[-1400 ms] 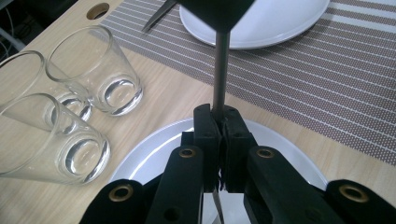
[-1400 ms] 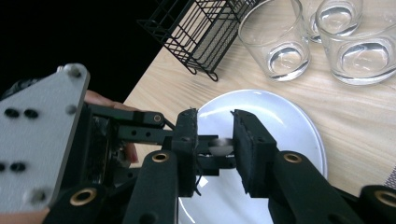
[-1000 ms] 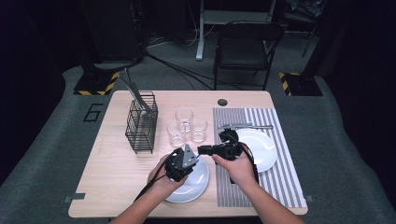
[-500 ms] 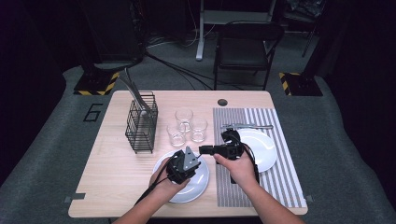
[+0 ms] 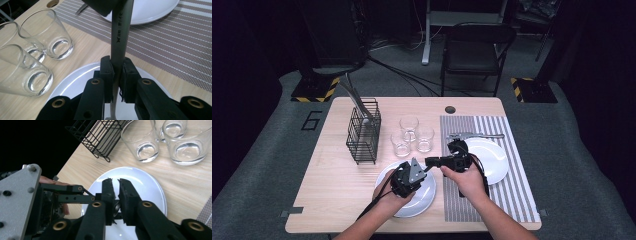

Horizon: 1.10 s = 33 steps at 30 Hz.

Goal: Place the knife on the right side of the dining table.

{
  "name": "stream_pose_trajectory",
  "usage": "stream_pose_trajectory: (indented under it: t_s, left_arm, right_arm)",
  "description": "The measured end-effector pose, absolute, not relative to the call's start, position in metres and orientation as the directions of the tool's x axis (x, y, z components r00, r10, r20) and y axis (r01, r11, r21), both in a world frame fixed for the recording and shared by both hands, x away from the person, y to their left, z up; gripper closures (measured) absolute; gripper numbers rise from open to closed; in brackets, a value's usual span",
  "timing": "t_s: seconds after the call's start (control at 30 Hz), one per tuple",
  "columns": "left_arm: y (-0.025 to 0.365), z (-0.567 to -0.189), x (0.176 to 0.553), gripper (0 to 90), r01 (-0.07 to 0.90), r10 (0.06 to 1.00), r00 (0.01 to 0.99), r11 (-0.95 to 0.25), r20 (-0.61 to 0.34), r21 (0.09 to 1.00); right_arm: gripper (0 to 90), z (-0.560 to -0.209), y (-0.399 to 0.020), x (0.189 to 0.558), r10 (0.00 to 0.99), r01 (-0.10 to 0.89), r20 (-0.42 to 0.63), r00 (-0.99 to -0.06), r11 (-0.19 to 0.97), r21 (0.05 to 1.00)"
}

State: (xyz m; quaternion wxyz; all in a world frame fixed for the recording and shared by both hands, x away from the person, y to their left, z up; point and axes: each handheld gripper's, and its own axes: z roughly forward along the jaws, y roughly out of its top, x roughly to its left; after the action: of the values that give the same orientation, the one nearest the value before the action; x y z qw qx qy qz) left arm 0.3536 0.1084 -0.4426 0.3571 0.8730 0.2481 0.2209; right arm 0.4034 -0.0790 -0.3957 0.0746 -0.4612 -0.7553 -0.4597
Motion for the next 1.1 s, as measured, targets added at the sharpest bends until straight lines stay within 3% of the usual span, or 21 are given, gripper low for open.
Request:
stream_pose_trajectory:
  t_s: [0.53,1.1]
  left_arm:
    - [0.113,-0.440,0.357,80.7,0.287,0.588,0.792,-0.598,0.166,0.749]
    - [0.121,-0.443,0.360,78.3,0.302,0.567,0.814,-0.599,0.127,0.742]
  right_arm:
    - [86.9,-0.395,-0.083,0.398,0.625,0.765,0.535,-0.569,0.161,0.624]
    - [87.4,-0.385,-0.094,0.398,0.608,0.763,0.559,-0.564,0.125,0.634]
